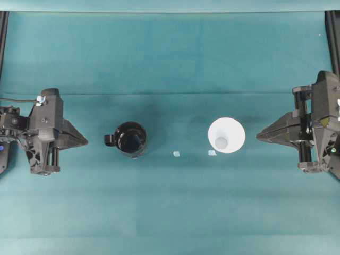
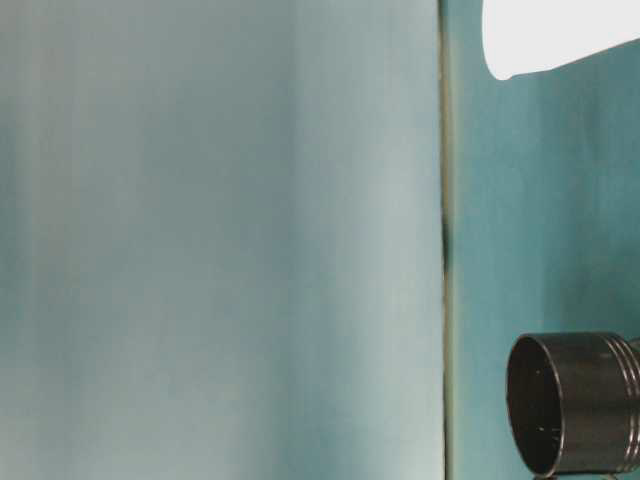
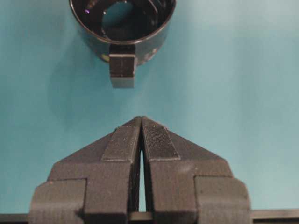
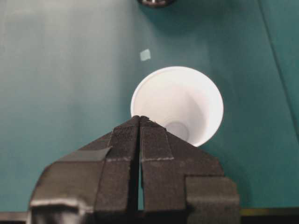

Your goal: Put the paper cup into the moved cup holder.

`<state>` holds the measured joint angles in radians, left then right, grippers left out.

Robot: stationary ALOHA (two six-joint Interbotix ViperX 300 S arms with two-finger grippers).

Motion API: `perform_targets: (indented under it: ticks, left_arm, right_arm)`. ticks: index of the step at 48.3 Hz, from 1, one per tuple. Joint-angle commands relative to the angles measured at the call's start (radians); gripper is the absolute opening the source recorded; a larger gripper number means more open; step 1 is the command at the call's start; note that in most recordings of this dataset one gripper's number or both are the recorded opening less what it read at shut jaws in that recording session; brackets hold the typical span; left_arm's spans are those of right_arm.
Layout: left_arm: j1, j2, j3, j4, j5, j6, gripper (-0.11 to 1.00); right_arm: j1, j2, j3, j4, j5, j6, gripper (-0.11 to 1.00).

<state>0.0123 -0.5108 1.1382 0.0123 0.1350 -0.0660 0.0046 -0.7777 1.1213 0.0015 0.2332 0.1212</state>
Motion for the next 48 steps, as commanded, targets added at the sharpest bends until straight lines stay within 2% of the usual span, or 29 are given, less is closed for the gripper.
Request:
perform_targets:
  ticks: [1,6,14,18,24,34,40,48]
  left_arm:
    - [0.002,0.009,0.003,0.003,-0.026,0.000,0.05]
    - [0.003,0.020,0.017,0.003,-0.058,-0.005,0.29]
    - [0.009,0.037,0.028,0.003,-0.101,-0.011,0.77]
    - [0.014,0.051,0.029,0.003,-0.114,-0.011,0.92]
    - [0.018,0.072,0.041,0.002,-0.167,-0.002,0.84]
    - [0.037,0.127,0.087,0.003,-0.368,-0.017,0.86]
    - [0.041,0.186,0.095,0.003,-0.445,-0.026,0.86]
    - [0.040,0.276,0.078,0.003,-0.531,-0.026,0.86]
  right_arm:
    - [-0.002,0.003,-0.025,0.003,-0.003,0.011,0.02]
    - [-0.002,0.003,-0.025,0.003,-0.005,0.012,0.02]
    - [-0.002,0.003,-0.025,0.005,-0.003,0.012,0.02]
    - [-0.002,0.003,-0.025,0.005,-0.005,0.012,0.02]
    - [-0.002,0.003,-0.025,0.006,0.000,0.012,0.02]
    - [-0.002,0.003,-0.025,0.014,0.015,0.012,0.02]
    - [-0.002,0.002,-0.025,0.014,0.021,0.015,0.02]
    - [-0.002,0.000,-0.025,0.014,0.023,0.061,0.02]
